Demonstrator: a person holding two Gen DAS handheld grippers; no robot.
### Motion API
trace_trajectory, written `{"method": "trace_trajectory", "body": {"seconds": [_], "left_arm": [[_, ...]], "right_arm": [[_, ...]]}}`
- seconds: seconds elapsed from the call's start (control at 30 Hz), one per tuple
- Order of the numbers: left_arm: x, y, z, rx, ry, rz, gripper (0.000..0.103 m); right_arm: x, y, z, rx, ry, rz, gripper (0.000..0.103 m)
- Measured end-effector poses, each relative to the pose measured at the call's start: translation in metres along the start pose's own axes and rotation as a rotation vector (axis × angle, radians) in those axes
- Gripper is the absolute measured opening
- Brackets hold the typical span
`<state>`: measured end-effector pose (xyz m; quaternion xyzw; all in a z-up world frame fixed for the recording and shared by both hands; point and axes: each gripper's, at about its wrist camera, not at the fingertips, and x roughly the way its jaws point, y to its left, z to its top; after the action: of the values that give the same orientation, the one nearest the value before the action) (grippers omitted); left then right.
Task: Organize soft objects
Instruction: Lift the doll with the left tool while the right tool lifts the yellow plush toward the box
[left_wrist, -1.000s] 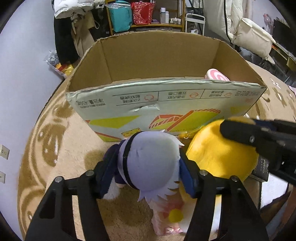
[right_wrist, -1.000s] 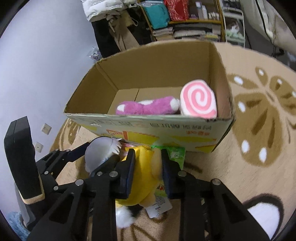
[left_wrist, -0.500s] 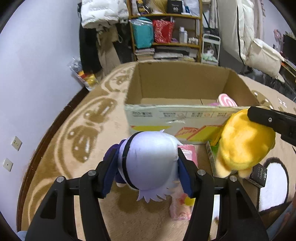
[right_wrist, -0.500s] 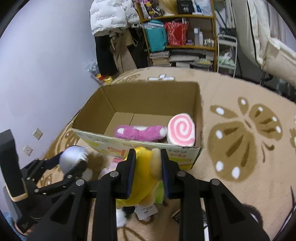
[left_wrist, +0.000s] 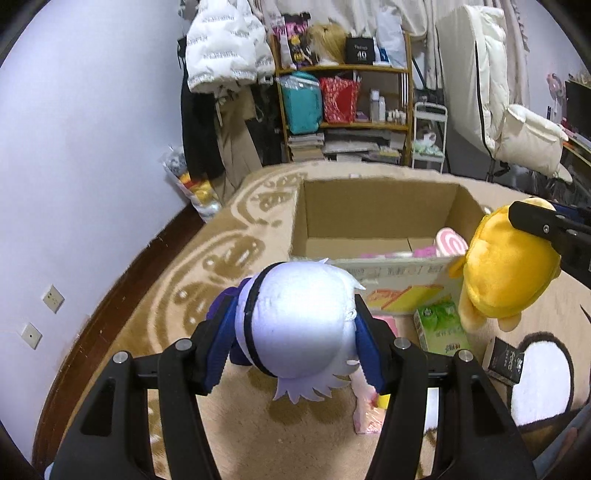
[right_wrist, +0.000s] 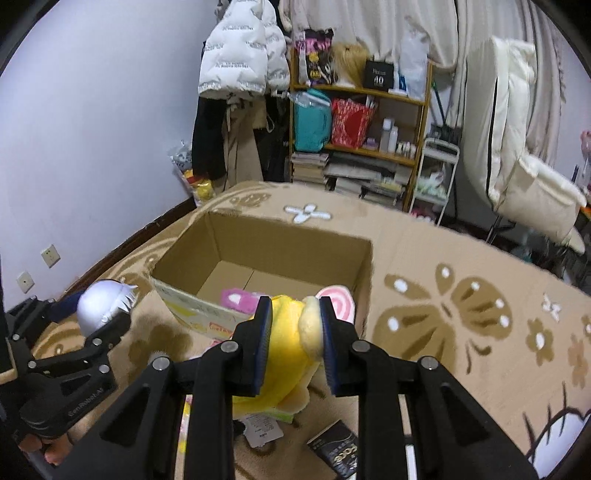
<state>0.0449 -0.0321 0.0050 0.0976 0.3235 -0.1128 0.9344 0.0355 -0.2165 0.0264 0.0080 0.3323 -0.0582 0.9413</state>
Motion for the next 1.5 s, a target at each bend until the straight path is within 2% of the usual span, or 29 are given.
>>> {"method": "trace_trajectory", "body": {"seconds": [0.23, 0.43, 0.6, 0.9, 1.13, 1.27, 1.5], "left_arm": [[-0.016, 0.009, 0.012, -0.020, -0.063, -0.003, 0.059], [-0.022, 0.011, 0.028, -0.013, -0.117, -0.001, 0.059], [-0.025, 0.011, 0.043, -0.020, -0.154, -0.013, 0.059], [-0.004, 0.000, 0.076, -0.007, -0.195, -0.027, 0.059], [0.026, -0.012, 0.087, 0.028, -0.194, -0.060, 0.059], [0.043, -0.021, 0.086, 0.061, -0.174, -0.076, 0.059], [0.066, -0.034, 0.079, 0.092, -0.127, -0.122, 0.059]], "right_arm": [[-0.018, 0.005, 0.015, -0.048, -0.070, -0.068, 0.026], [-0.025, 0.005, 0.028, -0.056, -0.115, -0.087, 0.026], [-0.028, 0.000, 0.035, -0.034, -0.131, -0.058, 0.026], [-0.019, -0.007, 0.047, -0.024, -0.151, -0.069, 0.026], [0.005, -0.018, 0.051, -0.013, -0.171, -0.091, 0.026], [0.023, -0.030, 0.054, 0.055, -0.129, -0.037, 0.026], [0.042, -0.033, 0.054, 0.059, -0.099, -0.036, 0.026]]}}
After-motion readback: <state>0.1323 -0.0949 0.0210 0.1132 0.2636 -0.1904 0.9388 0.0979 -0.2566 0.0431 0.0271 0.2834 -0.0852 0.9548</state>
